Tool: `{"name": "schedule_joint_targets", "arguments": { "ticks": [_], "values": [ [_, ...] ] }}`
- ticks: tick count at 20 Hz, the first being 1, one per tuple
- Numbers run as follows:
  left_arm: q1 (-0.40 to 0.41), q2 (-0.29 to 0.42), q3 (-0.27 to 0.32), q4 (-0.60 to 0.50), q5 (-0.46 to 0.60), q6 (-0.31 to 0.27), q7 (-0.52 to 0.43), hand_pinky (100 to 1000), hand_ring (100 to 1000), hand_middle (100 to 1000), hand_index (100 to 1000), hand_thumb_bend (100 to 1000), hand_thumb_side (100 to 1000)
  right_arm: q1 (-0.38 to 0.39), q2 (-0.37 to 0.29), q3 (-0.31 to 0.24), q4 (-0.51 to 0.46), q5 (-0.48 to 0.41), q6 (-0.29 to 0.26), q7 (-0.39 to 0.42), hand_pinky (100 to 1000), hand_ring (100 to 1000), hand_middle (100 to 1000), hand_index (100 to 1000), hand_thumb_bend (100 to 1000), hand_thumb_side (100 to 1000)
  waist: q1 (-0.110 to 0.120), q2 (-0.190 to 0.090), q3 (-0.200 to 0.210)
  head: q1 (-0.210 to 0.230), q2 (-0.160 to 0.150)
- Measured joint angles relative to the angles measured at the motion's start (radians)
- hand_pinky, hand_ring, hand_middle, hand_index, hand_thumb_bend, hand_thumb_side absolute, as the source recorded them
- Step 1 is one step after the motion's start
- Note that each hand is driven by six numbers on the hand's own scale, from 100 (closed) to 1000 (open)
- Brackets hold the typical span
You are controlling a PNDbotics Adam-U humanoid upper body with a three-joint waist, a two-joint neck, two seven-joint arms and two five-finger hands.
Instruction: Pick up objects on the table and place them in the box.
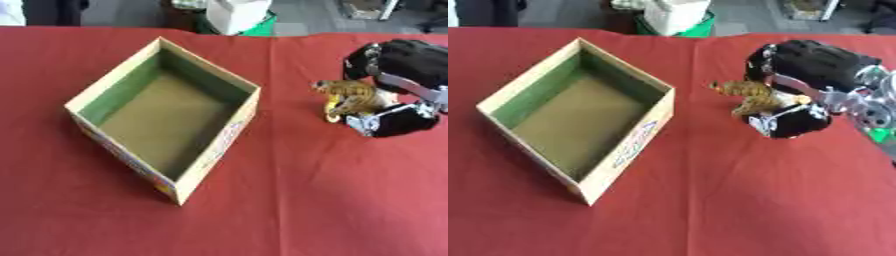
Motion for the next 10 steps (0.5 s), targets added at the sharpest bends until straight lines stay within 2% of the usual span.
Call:
{"name": "schedule_joint_targets", "arguments": {
  "ticks": [7, 8, 9, 10],
  "values": [
    [0.000, 0.002, -0.010, 0.000, 0.007, 0.002, -0.008, 782, 629, 690, 791, 100, 946, -0.175, 0.014, 0.050, 0.010, -0.023, -0.003, 0.074, 424, 622, 524, 400, 100, 278, -0.017, -0.007, 0.020, -0.012, 0.004],
    [0.000, 0.002, -0.010, 0.000, 0.008, 0.003, -0.010, 782, 628, 690, 790, 100, 945, -0.199, 0.022, 0.059, 0.019, -0.023, -0.006, 0.082, 423, 623, 525, 399, 100, 334, -0.020, -0.007, 0.023, -0.013, 0.004],
    [0.000, 0.002, -0.011, 0.000, 0.008, 0.002, -0.012, 782, 629, 690, 790, 100, 944, -0.223, 0.032, 0.068, 0.029, -0.021, -0.011, 0.089, 423, 624, 525, 399, 100, 275, -0.021, -0.007, 0.026, -0.014, 0.004],
    [-0.001, 0.002, -0.012, 0.000, 0.009, 0.003, -0.013, 782, 629, 690, 791, 100, 944, -0.248, 0.042, 0.078, 0.040, -0.017, -0.016, 0.096, 423, 624, 526, 399, 100, 274, -0.022, -0.007, 0.030, -0.017, 0.004]
  ]
}}
